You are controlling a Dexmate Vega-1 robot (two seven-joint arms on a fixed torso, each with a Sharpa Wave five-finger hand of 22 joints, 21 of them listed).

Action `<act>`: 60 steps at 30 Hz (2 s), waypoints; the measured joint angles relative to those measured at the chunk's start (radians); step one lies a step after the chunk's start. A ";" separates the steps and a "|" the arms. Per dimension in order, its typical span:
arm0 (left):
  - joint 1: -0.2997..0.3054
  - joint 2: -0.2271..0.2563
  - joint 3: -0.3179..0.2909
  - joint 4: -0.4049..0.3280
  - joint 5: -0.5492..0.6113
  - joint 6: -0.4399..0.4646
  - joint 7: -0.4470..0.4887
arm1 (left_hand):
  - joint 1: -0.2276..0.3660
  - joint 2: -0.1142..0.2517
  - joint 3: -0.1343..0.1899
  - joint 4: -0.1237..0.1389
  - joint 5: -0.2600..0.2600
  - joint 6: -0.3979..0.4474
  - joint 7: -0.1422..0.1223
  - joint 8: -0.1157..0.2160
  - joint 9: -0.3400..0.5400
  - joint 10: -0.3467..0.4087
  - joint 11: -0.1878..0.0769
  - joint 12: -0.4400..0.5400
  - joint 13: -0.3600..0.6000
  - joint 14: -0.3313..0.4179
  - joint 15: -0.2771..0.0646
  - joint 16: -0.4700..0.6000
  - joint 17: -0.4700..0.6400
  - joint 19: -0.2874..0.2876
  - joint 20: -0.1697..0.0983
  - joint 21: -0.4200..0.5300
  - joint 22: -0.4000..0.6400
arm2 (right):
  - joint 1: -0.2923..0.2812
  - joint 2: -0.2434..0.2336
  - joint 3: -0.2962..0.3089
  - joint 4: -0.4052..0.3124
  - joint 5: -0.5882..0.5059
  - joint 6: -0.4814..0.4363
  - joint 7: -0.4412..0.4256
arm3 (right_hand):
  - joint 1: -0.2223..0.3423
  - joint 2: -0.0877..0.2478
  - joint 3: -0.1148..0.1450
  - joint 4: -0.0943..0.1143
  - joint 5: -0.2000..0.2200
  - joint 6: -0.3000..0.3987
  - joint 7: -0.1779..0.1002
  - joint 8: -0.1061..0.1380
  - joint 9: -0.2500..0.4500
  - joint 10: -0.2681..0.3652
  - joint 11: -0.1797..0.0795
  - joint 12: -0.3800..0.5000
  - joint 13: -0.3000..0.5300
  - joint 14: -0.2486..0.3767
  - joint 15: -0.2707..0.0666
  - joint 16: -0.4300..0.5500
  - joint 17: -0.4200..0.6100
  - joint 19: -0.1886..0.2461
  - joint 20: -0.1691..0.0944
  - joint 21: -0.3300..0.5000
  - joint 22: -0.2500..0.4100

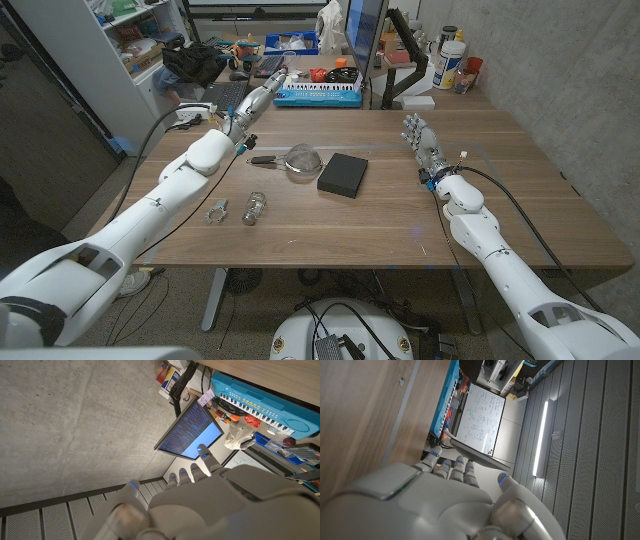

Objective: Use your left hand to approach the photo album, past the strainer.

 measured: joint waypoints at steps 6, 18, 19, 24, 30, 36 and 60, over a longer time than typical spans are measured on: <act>-0.011 0.000 0.006 0.001 0.019 -0.005 -0.007 | 0.000 0.000 0.000 0.000 0.000 0.000 0.000 0.000 0.000 0.000 0.000 0.000 0.000 0.000 0.000 0.000 0.000 0.000 0.000 -0.006 0.000 | 0.004 0.000 -0.004 0.007 0.000 0.008 0.002 | 0.000 0.000 -0.001 -0.001 0.000 0.004 0.004 0.000 0.000 0.002 -0.002 0.000 0.000 0.000 0.000 0.000 0.000 0.000 0.000 0.000 0.000; -0.023 0.006 0.017 -0.013 0.044 -0.006 -0.009 | 0.000 0.000 0.000 0.000 0.000 0.000 0.000 0.000 0.000 0.000 0.000 0.000 0.000 0.000 0.000 0.000 0.000 0.000 0.000 -0.006 0.000 | 0.004 -0.003 -0.007 0.008 -0.001 0.021 0.004 | 0.000 0.000 -0.001 -0.001 0.000 0.004 0.004 0.000 0.000 0.001 -0.002 0.000 0.000 0.000 0.000 0.000 0.000 0.004 0.003 -0.007 0.000; -0.024 0.007 0.018 -0.014 0.044 -0.006 -0.009 | 0.000 0.000 0.000 0.000 0.000 0.000 0.000 0.000 0.000 0.000 0.000 0.000 0.000 0.000 0.000 0.000 0.000 0.000 0.000 -0.006 0.000 | 0.004 -0.003 -0.007 0.008 -0.001 0.022 0.004 | 0.000 0.000 -0.001 -0.001 0.000 0.004 0.004 0.000 0.000 0.001 -0.002 0.000 0.000 0.000 0.000 0.000 0.000 0.008 0.000 -0.007 0.000; -0.027 0.009 0.020 -0.018 0.059 -0.006 -0.020 | 0.000 0.000 0.000 0.000 0.000 0.000 0.000 0.000 0.000 0.000 0.000 0.000 0.000 0.000 0.000 0.000 0.000 0.000 0.000 -0.006 0.000 | 0.005 -0.009 -0.010 0.007 -0.003 0.025 0.003 | 0.000 0.000 -0.001 -0.001 0.000 0.004 0.004 0.000 0.000 0.001 -0.002 0.000 0.000 0.004 0.004 0.000 0.000 0.010 -0.002 -0.007 0.000; -0.031 0.011 0.024 -0.023 0.068 -0.006 -0.031 | 0.000 0.000 0.000 0.000 0.000 0.000 0.000 0.000 0.000 0.000 0.000 0.000 0.000 0.000 0.000 0.000 0.000 0.000 0.000 -0.006 0.000 | 0.007 -0.011 -0.012 0.007 -0.003 0.027 0.002 | 0.000 0.000 -0.001 -0.001 0.000 0.004 0.004 0.000 0.000 0.005 0.002 0.000 0.000 0.004 0.004 0.000 0.000 0.009 -0.002 -0.007 0.000; -0.040 0.017 0.032 -0.027 0.085 -0.010 -0.040 | 0.000 0.000 0.000 0.000 0.000 0.000 0.000 0.000 0.000 0.000 0.000 0.000 0.000 0.000 0.000 0.000 0.000 0.000 0.000 -0.006 0.000 | 0.009 -0.011 -0.014 0.010 -0.003 0.030 0.002 | 0.000 0.000 -0.001 -0.001 0.000 0.004 0.004 0.000 0.000 0.005 0.002 0.000 0.000 0.004 0.004 0.000 -0.002 0.009 -0.002 -0.010 0.000; -0.066 0.027 0.051 -0.050 0.138 -0.025 -0.073 | 0.000 0.000 -0.004 0.004 0.004 0.000 0.000 0.000 0.005 0.004 -0.004 0.000 0.000 0.000 0.000 0.000 0.000 0.000 0.000 -0.017 0.000 | 0.011 -0.018 -0.020 0.005 0.001 0.053 0.010 | 0.000 0.000 -0.001 -0.001 0.000 0.005 0.002 0.000 0.000 0.005 0.002 0.000 0.000 0.004 0.004 0.000 -0.002 0.009 -0.002 -0.021 0.000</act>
